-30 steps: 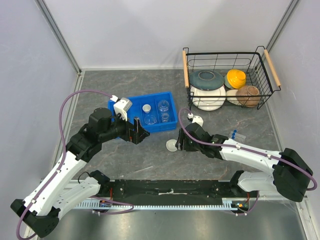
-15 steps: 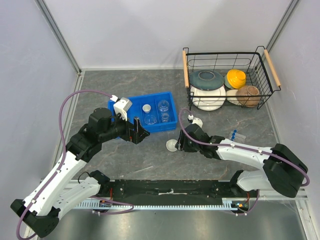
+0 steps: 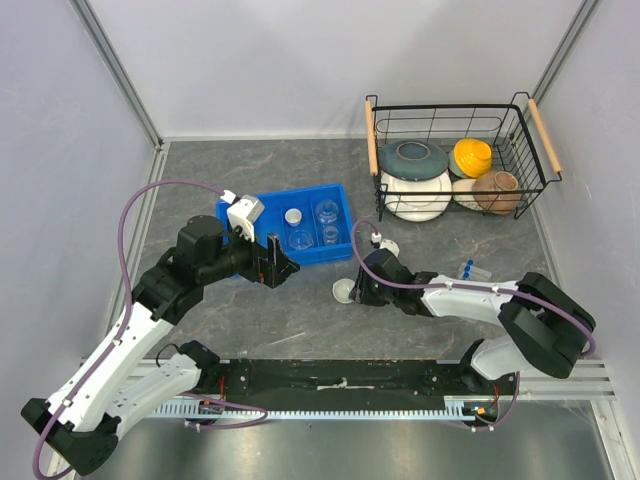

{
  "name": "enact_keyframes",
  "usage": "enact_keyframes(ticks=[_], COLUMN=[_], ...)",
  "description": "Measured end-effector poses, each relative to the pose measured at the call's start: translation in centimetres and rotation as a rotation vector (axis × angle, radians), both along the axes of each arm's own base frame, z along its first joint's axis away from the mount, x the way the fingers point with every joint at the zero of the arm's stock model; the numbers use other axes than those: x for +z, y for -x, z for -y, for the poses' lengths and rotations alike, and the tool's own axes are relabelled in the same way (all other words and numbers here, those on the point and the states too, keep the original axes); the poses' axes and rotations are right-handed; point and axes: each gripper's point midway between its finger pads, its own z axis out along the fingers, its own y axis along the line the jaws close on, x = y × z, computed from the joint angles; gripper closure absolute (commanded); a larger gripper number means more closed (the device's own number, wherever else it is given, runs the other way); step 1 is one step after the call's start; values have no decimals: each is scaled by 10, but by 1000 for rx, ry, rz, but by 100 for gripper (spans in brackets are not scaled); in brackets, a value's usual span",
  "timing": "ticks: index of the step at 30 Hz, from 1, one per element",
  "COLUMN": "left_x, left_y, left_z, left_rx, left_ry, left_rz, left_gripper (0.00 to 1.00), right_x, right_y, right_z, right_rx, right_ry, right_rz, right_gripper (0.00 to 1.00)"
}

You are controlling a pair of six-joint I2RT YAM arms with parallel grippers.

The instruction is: Organize the chemistry lab equipment

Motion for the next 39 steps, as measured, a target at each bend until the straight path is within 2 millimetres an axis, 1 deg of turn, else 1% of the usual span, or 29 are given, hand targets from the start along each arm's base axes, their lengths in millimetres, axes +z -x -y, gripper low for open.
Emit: enact_keyframes(ticks=[2, 3, 5, 11, 16, 18, 20, 24, 28, 30, 31, 34, 37, 39], left_x=[0, 0, 0, 0, 0, 1, 2, 7, 13, 17, 20, 30, 39, 40], left_y=[0, 0, 0, 0, 0, 0, 1, 3, 5, 7, 8, 10, 11, 11], left_z=[0, 0, 0, 0, 0, 0, -1, -2, -8, -12, -15, -20, -24, -25], left_rx=[0, 0, 0, 0, 0, 0, 0, 0, 21, 36, 44, 63, 77, 82], left_ry=[0, 0, 0, 0, 0, 2, 5, 16, 25, 33, 38, 58, 76, 77], left_rz=[0, 0, 0, 0, 1, 3, 8, 25, 56, 80, 94, 137, 172, 178], left_gripper=[2, 2, 2, 2, 3, 3, 4, 5, 5, 5, 5, 5, 5, 5], right_x=[0, -1, -2, -2, 2, 7, 17, 54, 99, 111, 116, 122, 121, 119], right_y=[-2, -2, -3, -5, -4, -5, -6, -15, -28, -36, -41, -58, -77, -91], right_z=[-2, -3, -3, -5, -3, -3, -7, -30, -59, -69, -75, -94, -116, -133], right_rx=[-3, -3, -4, -7, 6, 18, 36, 91, 134, 145, 147, 159, 173, 184], right_ry=[-11, -13, -12, -21, 15, 31, 41, 27, -20, -27, -30, -18, -3, 5], right_rz=[2, 2, 0, 1, -11, -14, -7, 44, 116, 134, 143, 155, 160, 166], right_gripper=[74, 87, 100, 100, 100, 100, 100, 100, 100, 100, 100, 100, 100, 100])
